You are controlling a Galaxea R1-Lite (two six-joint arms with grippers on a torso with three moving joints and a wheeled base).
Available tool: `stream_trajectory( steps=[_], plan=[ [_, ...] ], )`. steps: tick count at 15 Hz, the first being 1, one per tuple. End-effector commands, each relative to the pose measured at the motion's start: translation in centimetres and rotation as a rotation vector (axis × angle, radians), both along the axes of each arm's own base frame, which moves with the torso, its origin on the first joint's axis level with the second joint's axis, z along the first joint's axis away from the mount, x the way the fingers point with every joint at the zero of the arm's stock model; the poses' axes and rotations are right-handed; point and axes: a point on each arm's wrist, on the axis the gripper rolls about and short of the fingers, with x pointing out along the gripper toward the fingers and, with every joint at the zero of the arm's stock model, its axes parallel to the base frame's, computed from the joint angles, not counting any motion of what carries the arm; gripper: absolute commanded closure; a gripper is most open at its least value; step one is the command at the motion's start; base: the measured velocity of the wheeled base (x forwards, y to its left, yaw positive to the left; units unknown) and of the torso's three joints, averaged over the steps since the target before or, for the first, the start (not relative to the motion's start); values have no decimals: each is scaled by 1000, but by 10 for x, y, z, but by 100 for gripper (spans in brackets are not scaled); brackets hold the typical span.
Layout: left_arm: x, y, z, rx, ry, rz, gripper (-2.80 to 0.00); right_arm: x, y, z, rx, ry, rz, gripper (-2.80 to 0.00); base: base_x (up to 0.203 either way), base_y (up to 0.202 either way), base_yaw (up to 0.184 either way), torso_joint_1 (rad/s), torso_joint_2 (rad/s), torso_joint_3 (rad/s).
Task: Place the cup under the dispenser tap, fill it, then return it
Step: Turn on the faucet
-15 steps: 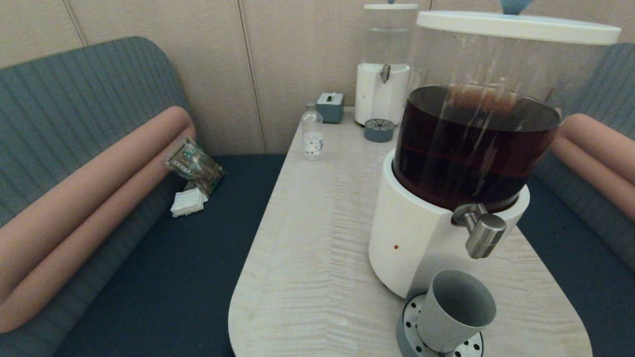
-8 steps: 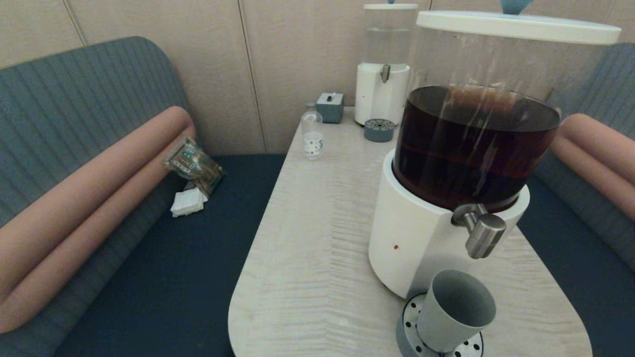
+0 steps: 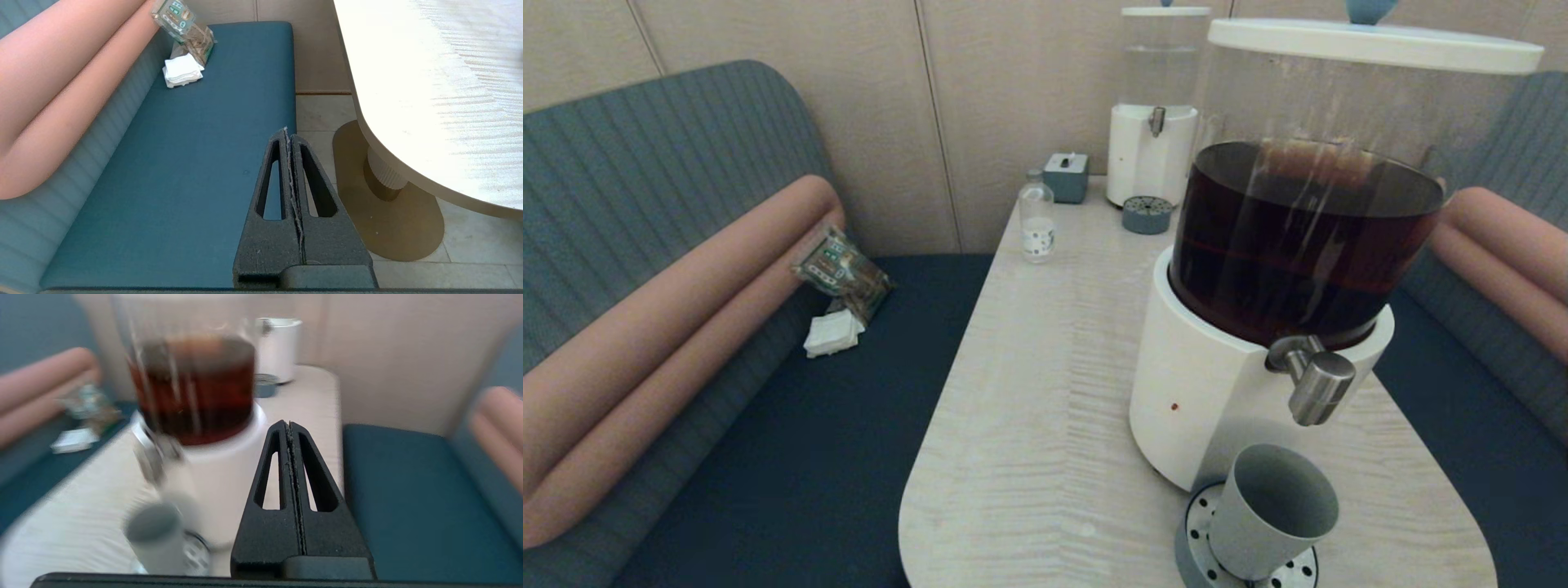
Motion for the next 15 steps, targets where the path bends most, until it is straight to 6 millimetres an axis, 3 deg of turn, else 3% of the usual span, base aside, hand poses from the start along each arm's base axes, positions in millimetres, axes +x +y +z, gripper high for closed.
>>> stream_trajectory(
  steps=[1, 4, 6, 10, 15],
  plan=[
    [0, 0, 0, 0, 2, 0, 0, 55, 1, 41, 6, 116, 28, 0, 0, 0, 0, 0, 0, 0],
    [0, 0, 0, 0, 1, 0, 0, 105, 2, 89, 68, 227, 89, 0, 0, 0, 0, 0, 0, 0],
    [0, 0, 0, 0, 0, 0, 0, 137, 8, 101, 139, 390, 145, 0, 0, 0, 0, 0, 0, 0],
    [0, 0, 0, 0, 1, 0, 0, 158, 31, 75, 264, 768, 261, 0, 0, 0, 0, 0, 0, 0],
    [0, 0, 0, 0, 1, 0, 0, 174, 41, 52, 257, 928, 320, 0, 0, 0, 0, 0, 0, 0]
  ],
)
